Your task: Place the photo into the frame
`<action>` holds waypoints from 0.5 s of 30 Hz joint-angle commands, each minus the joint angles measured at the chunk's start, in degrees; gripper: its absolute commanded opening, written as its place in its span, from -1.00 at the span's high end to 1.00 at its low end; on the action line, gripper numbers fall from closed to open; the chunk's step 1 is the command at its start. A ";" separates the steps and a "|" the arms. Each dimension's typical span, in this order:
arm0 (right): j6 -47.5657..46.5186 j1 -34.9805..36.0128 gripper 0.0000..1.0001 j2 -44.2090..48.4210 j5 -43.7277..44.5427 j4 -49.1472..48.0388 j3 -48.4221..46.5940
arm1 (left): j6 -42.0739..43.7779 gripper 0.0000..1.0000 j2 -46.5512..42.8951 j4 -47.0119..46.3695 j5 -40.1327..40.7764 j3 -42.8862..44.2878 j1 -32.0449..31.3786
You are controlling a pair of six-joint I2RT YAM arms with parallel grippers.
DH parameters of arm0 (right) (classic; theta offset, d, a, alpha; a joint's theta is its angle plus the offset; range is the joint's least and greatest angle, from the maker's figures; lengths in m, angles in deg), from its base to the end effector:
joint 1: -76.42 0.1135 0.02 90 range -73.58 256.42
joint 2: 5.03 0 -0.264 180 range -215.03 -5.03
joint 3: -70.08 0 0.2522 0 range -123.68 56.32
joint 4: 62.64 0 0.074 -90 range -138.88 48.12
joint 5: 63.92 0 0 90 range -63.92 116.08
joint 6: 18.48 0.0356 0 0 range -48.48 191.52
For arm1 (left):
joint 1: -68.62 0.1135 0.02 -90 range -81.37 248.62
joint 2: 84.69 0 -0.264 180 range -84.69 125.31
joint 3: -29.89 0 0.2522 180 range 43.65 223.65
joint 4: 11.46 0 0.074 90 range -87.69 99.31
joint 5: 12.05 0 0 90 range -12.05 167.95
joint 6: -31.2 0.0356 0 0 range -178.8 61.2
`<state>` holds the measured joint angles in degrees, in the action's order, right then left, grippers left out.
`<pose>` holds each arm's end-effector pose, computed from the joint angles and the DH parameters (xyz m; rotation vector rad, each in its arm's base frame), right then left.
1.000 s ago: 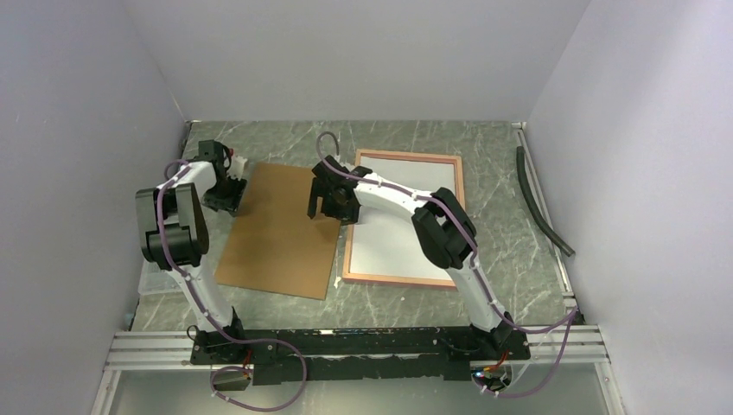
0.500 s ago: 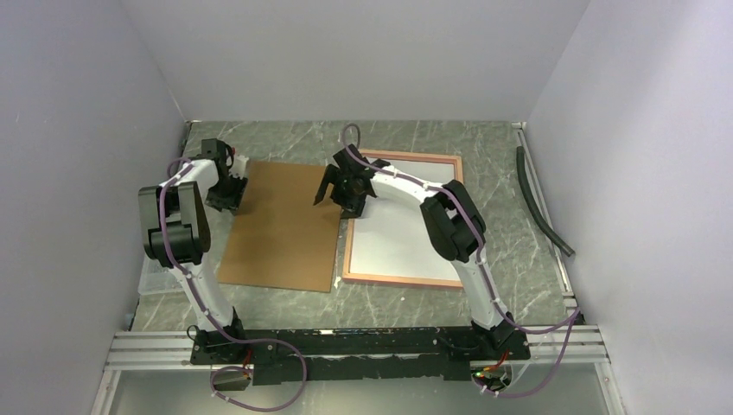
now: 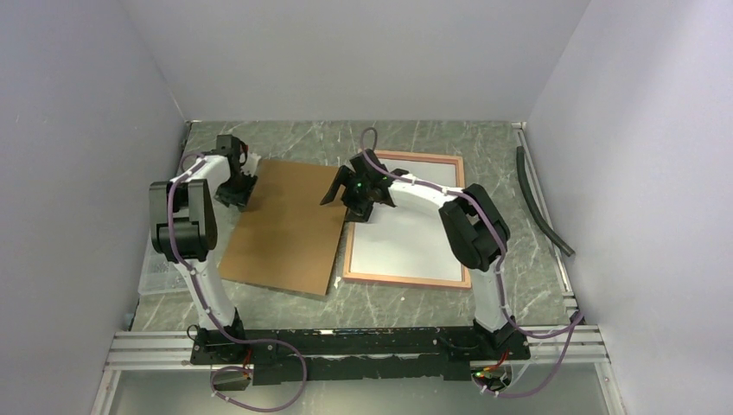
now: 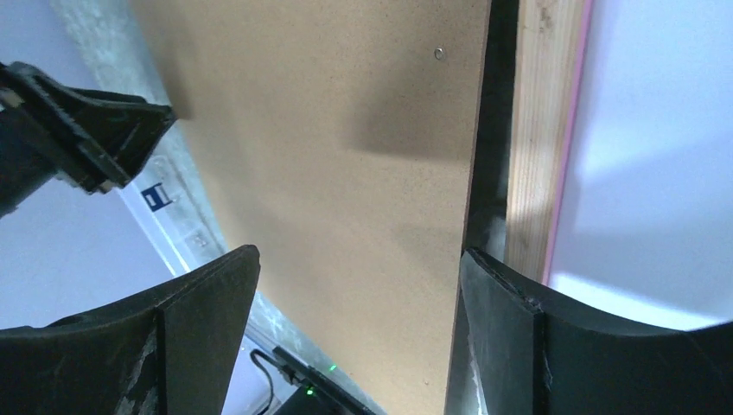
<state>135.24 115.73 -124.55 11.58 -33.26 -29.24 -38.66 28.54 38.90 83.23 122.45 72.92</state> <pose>0.3480 0.2965 0.1736 0.4504 2.6849 0.9989 0.3943 0.0329 0.1636 0.3682 2.8047 0.2275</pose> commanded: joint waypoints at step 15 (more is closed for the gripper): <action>6.39 -2.61 -0.72 14.06 -7.33 -20.64 10.71 | -6.98 0.01 4.62 4.72 -13.45 2.08 -13.99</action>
<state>137.23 112.45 -115.24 10.53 -39.71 -20.78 -39.16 29.96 39.34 87.75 124.18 66.76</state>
